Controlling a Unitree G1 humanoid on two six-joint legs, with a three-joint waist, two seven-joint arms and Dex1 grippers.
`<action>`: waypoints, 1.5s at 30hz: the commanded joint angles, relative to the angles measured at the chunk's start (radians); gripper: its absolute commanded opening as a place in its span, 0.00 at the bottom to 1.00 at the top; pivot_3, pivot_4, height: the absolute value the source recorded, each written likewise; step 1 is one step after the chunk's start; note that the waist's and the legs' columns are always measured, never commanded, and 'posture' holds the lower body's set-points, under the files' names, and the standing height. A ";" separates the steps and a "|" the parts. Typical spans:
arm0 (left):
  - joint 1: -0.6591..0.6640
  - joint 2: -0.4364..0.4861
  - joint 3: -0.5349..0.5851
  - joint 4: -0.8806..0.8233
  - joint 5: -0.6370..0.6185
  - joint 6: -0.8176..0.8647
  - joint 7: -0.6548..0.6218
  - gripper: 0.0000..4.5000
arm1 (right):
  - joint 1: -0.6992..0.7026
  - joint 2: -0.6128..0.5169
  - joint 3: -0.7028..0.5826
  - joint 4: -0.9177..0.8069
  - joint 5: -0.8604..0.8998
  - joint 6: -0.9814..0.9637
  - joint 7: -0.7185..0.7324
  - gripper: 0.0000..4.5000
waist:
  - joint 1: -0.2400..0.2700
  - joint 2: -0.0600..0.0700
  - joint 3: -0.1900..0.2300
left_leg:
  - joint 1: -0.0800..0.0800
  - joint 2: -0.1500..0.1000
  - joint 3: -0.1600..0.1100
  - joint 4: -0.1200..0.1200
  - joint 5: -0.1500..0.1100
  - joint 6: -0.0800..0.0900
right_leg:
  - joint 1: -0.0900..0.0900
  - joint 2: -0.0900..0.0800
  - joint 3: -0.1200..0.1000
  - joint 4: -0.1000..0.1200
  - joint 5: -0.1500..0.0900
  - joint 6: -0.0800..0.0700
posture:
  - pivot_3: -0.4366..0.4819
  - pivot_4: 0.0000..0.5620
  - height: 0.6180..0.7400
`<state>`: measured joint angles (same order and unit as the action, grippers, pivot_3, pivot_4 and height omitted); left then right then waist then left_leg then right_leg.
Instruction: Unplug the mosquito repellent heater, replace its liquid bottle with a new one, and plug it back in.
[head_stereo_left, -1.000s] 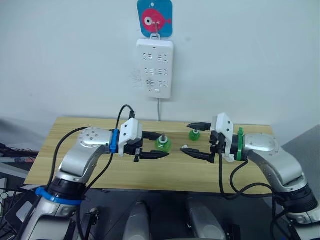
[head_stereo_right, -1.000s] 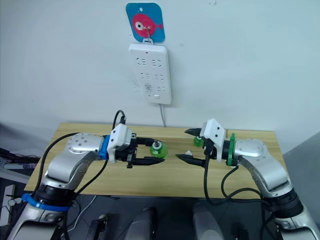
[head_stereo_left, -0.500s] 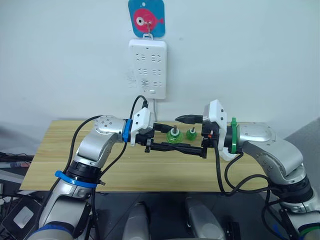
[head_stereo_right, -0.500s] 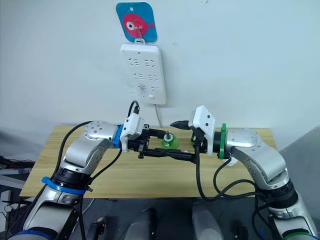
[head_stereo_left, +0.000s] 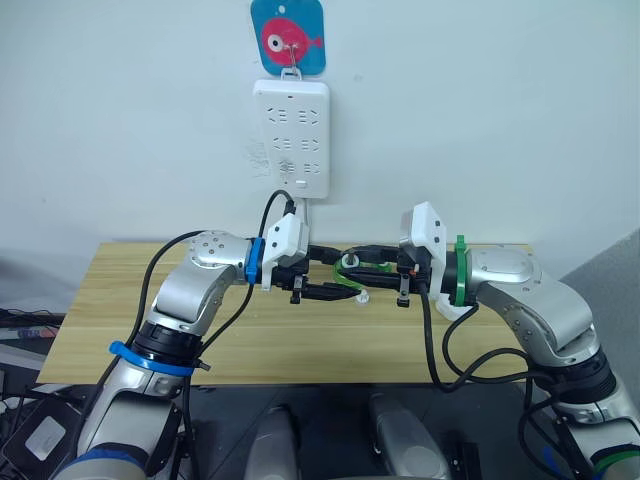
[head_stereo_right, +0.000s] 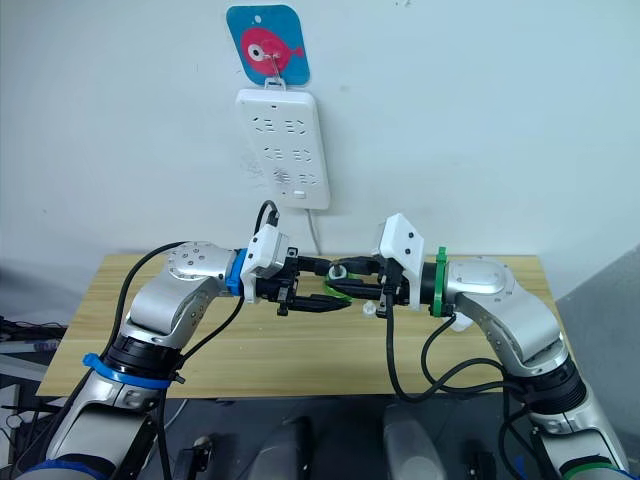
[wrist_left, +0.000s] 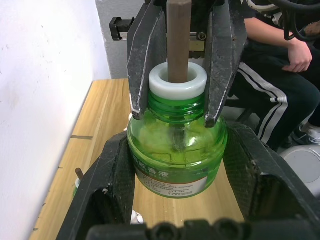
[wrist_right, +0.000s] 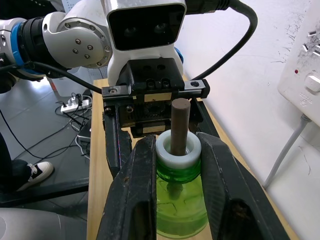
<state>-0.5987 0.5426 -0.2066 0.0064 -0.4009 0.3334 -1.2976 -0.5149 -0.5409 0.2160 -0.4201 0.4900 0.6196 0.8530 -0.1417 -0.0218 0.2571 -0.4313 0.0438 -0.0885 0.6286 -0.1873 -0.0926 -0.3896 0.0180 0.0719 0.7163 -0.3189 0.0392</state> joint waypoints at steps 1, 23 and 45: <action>-0.019 -0.012 0.027 -0.035 -0.019 -0.018 0.007 0.51 | -0.012 -0.003 -0.008 -0.016 -0.001 -0.009 0.010 0.18 | 0.000 0.000 0.000 | 0.000 0.000 0.000 0.000 0.000 0.000 | 0.000 0.000 0.000 0.000 0.000 0.000 | 0.26 0.27 0.87; 0.030 0.006 0.154 -0.059 -0.308 0.482 0.078 0.94 | -0.026 0.119 -0.368 -0.001 0.470 0.301 -0.234 0.18 | -0.013 0.000 -0.001 | 0.000 0.000 -0.002 0.001 0.000 0.000 | 0.000 0.000 -0.001 0.002 0.000 0.000 | 0.24 0.29 0.87; 0.001 -0.417 0.508 -0.102 -0.914 0.783 0.864 0.94 | 0.075 0.342 -0.449 0.002 1.224 0.174 -1.033 0.18 | -0.024 0.000 -0.005 | -0.001 -0.001 -0.002 0.001 0.000 0.000 | 0.000 -0.001 -0.001 0.003 0.000 0.000 | 0.24 0.29 0.87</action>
<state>-0.5937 0.1325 0.2806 -0.0670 -1.2670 1.1397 -0.4613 -0.4428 -0.1920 -0.2360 -0.3768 1.6762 0.8181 -0.1702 -0.1660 -0.0220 0.2521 -0.4319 0.0428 -0.0906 0.6299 -0.1873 -0.0925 -0.3891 0.0175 0.0710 0.7191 -0.3185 0.0394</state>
